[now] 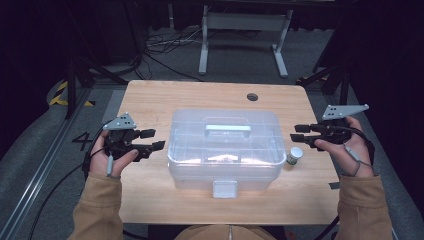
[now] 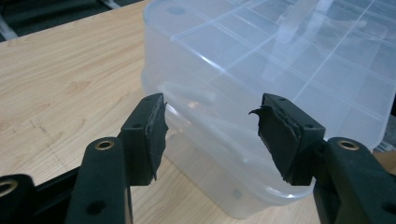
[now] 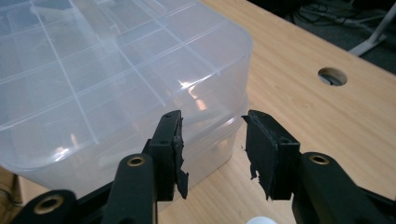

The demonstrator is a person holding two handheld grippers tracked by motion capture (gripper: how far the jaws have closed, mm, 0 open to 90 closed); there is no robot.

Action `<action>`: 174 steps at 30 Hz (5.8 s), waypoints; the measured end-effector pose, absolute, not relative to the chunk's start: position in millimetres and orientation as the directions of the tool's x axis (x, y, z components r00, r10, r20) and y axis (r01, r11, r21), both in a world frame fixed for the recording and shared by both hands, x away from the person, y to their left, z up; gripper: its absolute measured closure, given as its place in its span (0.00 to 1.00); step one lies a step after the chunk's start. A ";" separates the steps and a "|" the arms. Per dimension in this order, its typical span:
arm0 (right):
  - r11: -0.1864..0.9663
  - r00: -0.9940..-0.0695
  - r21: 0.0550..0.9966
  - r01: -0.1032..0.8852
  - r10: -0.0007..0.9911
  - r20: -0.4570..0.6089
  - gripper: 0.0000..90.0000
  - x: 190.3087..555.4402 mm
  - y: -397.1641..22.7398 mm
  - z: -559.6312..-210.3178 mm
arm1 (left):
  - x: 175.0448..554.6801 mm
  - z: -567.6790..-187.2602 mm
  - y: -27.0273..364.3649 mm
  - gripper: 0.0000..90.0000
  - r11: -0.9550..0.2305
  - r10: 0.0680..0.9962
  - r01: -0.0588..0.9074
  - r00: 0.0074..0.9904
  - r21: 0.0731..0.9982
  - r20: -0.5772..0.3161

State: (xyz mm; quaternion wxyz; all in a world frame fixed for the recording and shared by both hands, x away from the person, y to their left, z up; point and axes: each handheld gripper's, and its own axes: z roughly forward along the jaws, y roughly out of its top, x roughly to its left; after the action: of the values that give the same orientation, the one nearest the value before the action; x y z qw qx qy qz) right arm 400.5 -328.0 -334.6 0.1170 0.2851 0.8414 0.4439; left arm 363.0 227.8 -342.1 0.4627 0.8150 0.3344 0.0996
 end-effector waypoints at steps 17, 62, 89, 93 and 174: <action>0.457 -0.776 0.784 0.420 0.629 0.049 0.59 400.0 -327.8 -335.7 | 365.8 -316.0 205.5 0.42 -0.380 0.598 0.416 0.792 0.826 -0.124; 0.466 -0.789 0.773 0.430 0.610 0.071 0.57 396.6 -324.2 -339.8 | 404.3 -314.1 89.2 0.46 -0.566 0.454 0.369 0.886 0.737 -0.095; 0.484 -0.793 0.762 0.430 0.606 0.061 0.91 380.5 -332.9 -332.2 | 417.3 -285.2 83.6 0.83 -0.657 0.494 0.412 0.868 0.631 -0.053; 0.474 -0.787 0.766 0.434 0.613 0.067 0.91 375.3 -338.0 -331.7 | 423.9 -278.3 84.2 0.82 -0.657 0.496 0.421 0.866 0.626 -0.063; 0.488 -0.904 0.814 0.316 0.416 0.101 1.00 363.0 -296.5 -334.9 | 408.0 -204.9 136.5 0.53 -0.501 0.540 0.376 0.840 0.779 -0.058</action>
State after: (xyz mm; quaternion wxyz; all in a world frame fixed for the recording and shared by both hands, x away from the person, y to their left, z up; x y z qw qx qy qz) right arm 363.0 -296.5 -334.9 0.0544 0.2124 0.8609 0.4590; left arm 408.0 136.5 -204.9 0.4227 0.8610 0.2657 0.0970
